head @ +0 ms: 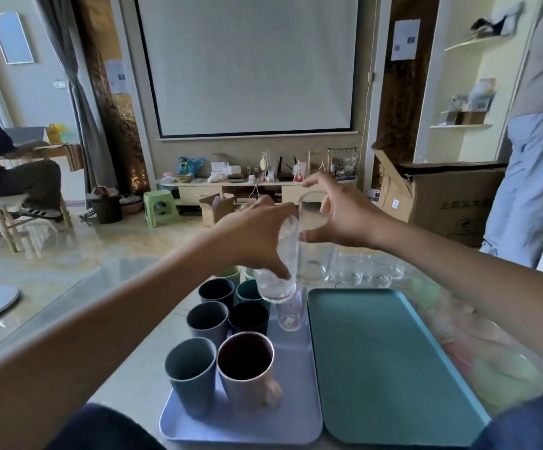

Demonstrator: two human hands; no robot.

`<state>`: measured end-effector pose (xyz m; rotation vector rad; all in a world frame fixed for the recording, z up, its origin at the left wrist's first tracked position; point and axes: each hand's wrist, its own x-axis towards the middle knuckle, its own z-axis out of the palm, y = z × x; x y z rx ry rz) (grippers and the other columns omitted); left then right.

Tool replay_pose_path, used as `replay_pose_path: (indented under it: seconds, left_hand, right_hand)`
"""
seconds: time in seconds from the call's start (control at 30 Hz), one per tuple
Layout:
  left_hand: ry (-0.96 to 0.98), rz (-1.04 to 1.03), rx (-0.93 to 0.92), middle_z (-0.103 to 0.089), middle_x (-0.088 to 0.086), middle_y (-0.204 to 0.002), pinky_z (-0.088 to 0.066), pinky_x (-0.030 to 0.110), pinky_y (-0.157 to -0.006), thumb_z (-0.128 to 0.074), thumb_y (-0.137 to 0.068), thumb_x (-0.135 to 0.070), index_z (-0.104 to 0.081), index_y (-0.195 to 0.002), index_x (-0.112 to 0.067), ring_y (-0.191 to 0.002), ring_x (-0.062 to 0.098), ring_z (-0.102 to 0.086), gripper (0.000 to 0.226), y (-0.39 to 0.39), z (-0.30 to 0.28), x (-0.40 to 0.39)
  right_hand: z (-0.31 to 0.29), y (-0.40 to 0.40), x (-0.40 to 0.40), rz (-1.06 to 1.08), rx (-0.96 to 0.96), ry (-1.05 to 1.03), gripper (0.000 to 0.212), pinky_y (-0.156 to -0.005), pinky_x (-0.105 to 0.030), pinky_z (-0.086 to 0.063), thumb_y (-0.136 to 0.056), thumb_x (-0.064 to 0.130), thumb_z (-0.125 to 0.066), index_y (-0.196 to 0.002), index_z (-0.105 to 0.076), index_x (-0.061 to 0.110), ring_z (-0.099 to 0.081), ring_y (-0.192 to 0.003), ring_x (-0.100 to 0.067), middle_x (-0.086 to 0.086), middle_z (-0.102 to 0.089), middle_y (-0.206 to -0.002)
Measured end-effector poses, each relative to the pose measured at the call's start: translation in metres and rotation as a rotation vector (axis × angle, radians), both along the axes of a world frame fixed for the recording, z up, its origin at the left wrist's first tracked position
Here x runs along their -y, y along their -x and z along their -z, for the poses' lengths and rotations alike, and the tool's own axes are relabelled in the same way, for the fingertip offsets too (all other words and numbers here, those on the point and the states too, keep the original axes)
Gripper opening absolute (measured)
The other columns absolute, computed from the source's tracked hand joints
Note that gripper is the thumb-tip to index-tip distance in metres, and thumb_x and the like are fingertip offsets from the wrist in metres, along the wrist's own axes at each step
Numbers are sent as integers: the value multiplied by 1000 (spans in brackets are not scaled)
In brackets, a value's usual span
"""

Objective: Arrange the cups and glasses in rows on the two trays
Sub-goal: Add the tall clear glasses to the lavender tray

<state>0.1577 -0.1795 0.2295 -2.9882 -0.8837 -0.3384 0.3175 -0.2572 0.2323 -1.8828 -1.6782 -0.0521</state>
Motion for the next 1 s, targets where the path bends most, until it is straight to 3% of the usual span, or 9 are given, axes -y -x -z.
replay_pose_path:
  seconds: [0.13,0.2,0.33,0.5,0.6,0.83,0.93,1.0]
  left_hand:
    - [52,97,11,-41,-4,-117,-48,34,-84,-85,-54,-44,-37,-128,-37,-106,16,-43,88,0,18,18]
    - [78,110,-8,-41,-6,-112,-44,31,-78,-84,-54,-45,-37,-128,-37,-102,16,-44,88,-5,30,20]
    - [70,98,-58,-42,-5,-114,-45,32,-78,-83,-54,-48,-36,-127,-37,-105,18,-47,87,-12,63,16]
    - [131,94,-105,-42,-5,-114,-50,39,-85,-80,-55,-48,-36,-124,-38,-108,21,-47,82,-18,106,10]
    - [139,103,-140,-41,-4,-116,-50,39,-83,-79,-56,-49,-35,-126,-37,-110,23,-45,83,-25,127,7]
    - [97,152,-217,-36,-4,-122,-43,35,-73,-77,-61,-44,-29,-128,-37,-113,25,-41,83,-28,156,5]
    - [92,167,-250,-31,-2,-127,-44,37,-75,-78,-63,-42,-29,-128,-34,-115,25,-38,81,-26,164,5]
    - [93,173,-269,-29,-2,-130,-47,39,-81,-79,-62,-42,-28,-129,-34,-113,26,-39,84,-25,169,3]
  right_hand:
    - [18,-3,11,23,-62,62,88,-75,-43,-52,-63,39,-84,-134,-33,28,-60,-83,-23,-2,-55,-88]
    - [30,-6,10,30,-113,91,90,-77,-44,-52,-61,40,-85,-133,-32,27,-59,-83,-23,-3,-55,-91]
    - [68,-15,0,47,-149,158,92,-70,-33,-49,-64,37,-85,-133,-26,22,-54,-80,-16,-4,-52,-98]
    - [115,-30,-12,56,-231,183,82,-59,-18,-37,-62,37,-85,-123,-34,20,-50,-73,-5,-2,-51,-106]
    - [135,-37,-20,35,-265,188,78,-67,-23,-40,-61,30,-87,-121,-37,20,-49,-70,-4,-3,-53,-107]
    - [167,-42,-38,55,-331,115,78,-88,-29,-49,-61,29,-87,-125,-44,26,-58,-100,-18,2,-46,-113]
    - [177,-40,-44,33,-329,98,79,-75,-10,-45,-62,29,-86,-128,-43,29,-58,-99,-15,3,-44,-117]
    - [183,-38,-48,12,-340,99,82,-67,-6,-42,-62,29,-85,-131,-40,30,-59,-96,-13,5,-44,-117]
